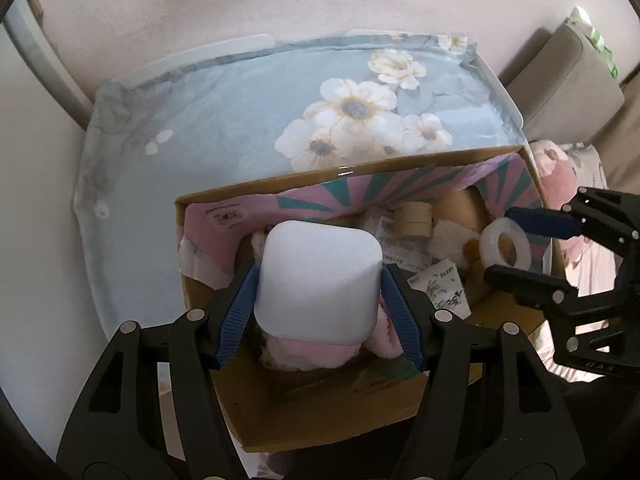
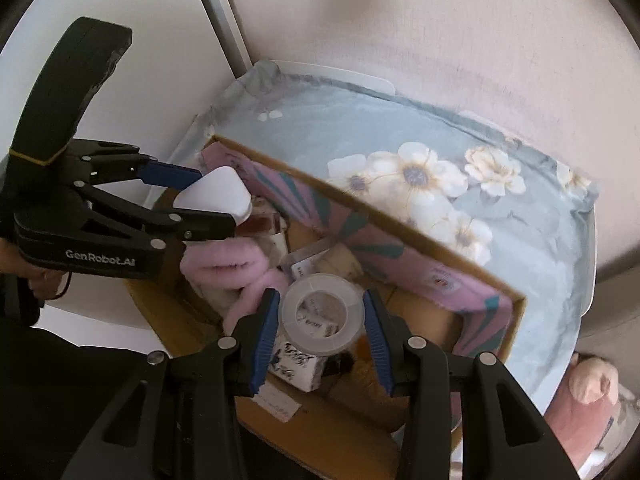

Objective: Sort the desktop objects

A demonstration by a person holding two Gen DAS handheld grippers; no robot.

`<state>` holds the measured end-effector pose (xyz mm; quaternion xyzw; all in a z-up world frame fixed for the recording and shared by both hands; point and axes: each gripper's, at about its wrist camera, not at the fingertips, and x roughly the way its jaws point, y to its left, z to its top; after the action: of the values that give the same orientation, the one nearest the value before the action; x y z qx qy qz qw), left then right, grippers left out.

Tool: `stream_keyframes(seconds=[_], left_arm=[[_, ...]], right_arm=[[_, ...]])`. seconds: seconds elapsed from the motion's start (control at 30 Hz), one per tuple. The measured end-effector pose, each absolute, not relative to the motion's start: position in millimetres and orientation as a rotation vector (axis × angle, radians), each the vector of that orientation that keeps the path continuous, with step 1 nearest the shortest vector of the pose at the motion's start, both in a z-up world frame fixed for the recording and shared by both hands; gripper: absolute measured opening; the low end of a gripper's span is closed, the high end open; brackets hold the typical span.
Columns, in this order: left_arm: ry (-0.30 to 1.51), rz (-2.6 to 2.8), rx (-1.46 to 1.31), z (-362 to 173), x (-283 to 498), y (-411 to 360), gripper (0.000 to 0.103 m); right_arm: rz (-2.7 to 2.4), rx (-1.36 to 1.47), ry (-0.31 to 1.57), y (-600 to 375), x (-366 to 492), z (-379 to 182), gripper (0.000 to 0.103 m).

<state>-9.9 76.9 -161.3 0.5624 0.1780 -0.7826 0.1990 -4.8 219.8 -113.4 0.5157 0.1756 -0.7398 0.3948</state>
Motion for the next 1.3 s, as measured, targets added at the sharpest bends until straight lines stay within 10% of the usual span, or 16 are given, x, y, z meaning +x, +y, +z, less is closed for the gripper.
stream_keyframes(seconds=[0.2,0.27,0.3,0.47,1.3], left_arm=[[0.459,-2.215,1.566,-154.9,-12.2,83.1,0.062],[0.436,-2.203,1.568,-153.0,-14.4,84.7,0.077],[0.431,-2.205,1.571,-152.2,-15.5,85.4,0.102],[0.419,-2.235,1.549,-147.5,-16.3,87.4,0.103],[0.354,-2.237,1.547,-142.3,-22.0,101.0,0.103]], right_arm=[[-1.921,1.316,0.46,226.1,-17.7,-124.4,0.039],[-1.926,1.331,0.462,225.3,-20.6,-127.7,0.039],[-1.927,1.341,0.465,225.9,-22.5,-128.8,0.039],[-1.923,1.39,0.411,231.4,-34.7,-132.2,0.102],[-2.003,1.408,0.392,237.7,-28.4,-126.2,0.102]])
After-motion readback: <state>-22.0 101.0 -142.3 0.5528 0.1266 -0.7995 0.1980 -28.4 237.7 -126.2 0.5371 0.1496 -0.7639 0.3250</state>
